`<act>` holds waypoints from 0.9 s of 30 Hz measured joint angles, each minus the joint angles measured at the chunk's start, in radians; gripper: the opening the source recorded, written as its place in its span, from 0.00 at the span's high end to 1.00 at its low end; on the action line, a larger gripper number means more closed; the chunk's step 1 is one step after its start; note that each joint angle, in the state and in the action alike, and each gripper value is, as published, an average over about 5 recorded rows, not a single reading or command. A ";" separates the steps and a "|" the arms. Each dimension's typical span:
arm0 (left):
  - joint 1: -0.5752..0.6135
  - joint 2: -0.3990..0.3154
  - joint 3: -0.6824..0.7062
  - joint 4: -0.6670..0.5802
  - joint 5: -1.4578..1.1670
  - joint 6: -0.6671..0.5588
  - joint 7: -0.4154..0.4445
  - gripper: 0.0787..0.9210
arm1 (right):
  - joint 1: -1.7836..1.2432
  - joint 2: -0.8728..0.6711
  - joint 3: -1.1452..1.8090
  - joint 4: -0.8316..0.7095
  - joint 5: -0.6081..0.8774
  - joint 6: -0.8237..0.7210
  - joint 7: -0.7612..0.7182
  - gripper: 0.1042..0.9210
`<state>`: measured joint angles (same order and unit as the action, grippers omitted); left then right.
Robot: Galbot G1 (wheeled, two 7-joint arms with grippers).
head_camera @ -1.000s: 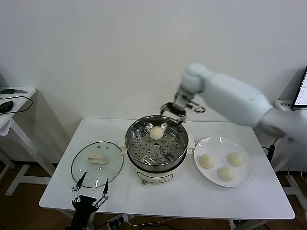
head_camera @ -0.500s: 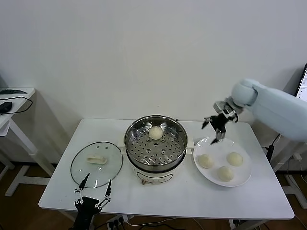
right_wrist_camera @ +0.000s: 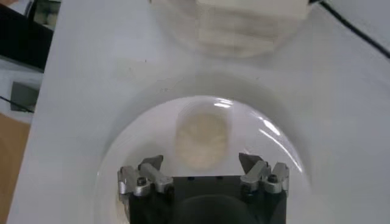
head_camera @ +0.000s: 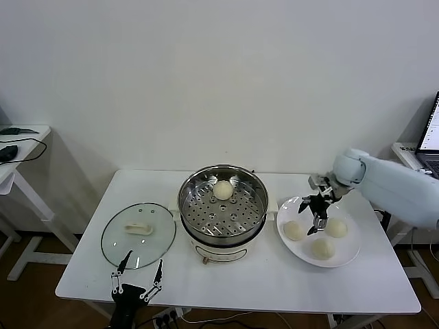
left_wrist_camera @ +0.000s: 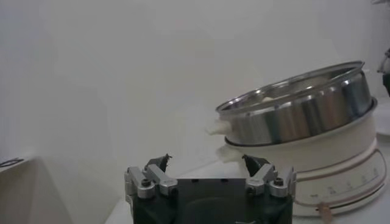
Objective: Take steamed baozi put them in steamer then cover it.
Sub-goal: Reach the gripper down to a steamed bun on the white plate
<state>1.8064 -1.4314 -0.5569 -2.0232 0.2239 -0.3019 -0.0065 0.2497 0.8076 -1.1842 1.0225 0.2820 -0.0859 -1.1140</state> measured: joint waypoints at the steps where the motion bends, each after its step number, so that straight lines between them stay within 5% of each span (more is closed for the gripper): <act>1: -0.002 0.000 -0.001 0.003 0.000 0.000 -0.001 0.12 | -0.007 0.006 0.004 -0.006 -0.002 -0.001 0.005 0.12; 12: -0.019 -0.007 0.000 0.039 0.001 -0.001 -0.003 0.12 | -0.058 0.066 0.023 -0.064 -0.029 -0.008 0.029 0.13; 20: -0.023 -0.004 -0.001 0.046 0.001 -0.002 -0.003 0.12 | -0.065 0.077 0.028 -0.070 -0.046 -0.011 0.031 0.31; 27: -0.029 -0.002 0.004 0.056 0.001 0.000 -0.004 0.12 | -0.039 0.065 0.035 -0.046 -0.064 -0.008 0.012 0.36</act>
<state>1.7771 -1.4330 -0.5531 -1.9675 0.2253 -0.3016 -0.0110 0.2103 0.8725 -1.1494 0.9768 0.2181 -0.0941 -1.1017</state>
